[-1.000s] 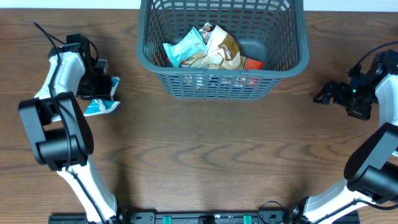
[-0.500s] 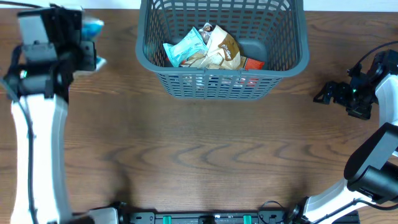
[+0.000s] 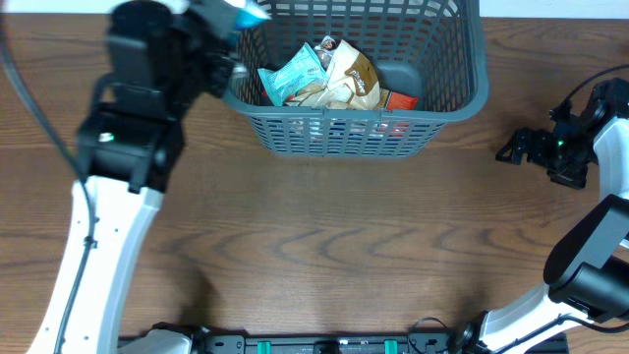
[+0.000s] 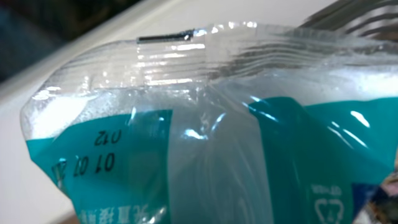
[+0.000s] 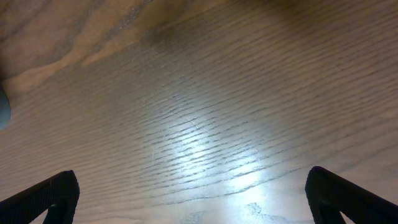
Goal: Pack container
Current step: 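Carry the snack bag with the left gripper into the basket and release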
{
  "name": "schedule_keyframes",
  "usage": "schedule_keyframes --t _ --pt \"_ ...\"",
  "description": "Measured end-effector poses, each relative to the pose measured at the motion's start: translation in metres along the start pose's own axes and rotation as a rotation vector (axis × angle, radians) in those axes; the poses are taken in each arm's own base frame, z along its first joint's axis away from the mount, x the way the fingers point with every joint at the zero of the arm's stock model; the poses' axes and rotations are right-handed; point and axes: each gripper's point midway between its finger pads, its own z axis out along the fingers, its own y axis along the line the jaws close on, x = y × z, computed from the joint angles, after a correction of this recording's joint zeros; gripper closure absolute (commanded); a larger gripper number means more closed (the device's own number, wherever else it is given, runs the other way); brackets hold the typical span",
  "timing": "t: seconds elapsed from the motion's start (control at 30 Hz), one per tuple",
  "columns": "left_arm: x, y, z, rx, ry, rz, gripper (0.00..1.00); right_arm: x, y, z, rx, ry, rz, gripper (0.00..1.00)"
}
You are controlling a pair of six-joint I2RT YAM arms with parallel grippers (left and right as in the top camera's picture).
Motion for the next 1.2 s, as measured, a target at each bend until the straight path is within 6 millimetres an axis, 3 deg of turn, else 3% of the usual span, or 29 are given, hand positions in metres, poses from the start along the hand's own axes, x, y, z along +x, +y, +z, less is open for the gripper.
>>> schedule_keyframes --t 0.23,0.4,0.5,0.63,0.77,1.07,1.13,1.2 --pt "-0.054 -0.06 0.018 0.081 -0.187 0.198 0.81 0.001 0.0 0.0 0.0 0.002 0.0 0.01" --pt "-0.067 -0.108 0.043 0.139 -0.254 0.35 0.81 0.001 0.0 0.0 0.0 0.002 0.0 0.01" --pt "-0.054 -0.129 0.073 0.167 -0.235 0.415 0.78 0.001 0.0 0.0 0.0 0.002 0.0 0.01" --pt "-0.02 -0.147 0.117 0.2 -0.166 0.456 0.76 0.001 0.0 0.0 0.0 0.002 0.0 0.01" --pt "0.007 -0.157 0.141 0.225 -0.104 0.476 0.76 0.001 0.0 0.0 -0.001 0.002 0.0 0.01" --pt "0.025 -0.152 0.148 0.235 -0.053 0.479 0.75 0.001 0.0 0.0 -0.001 0.002 0.0 0.01" --pt "0.029 -0.153 0.148 0.242 -0.034 0.482 0.68 0.001 0.0 0.0 -0.001 0.002 0.0 0.01" --pt "0.031 -0.152 0.147 0.245 -0.03 0.489 0.53 0.001 0.0 0.0 -0.001 0.002 0.0 0.01"
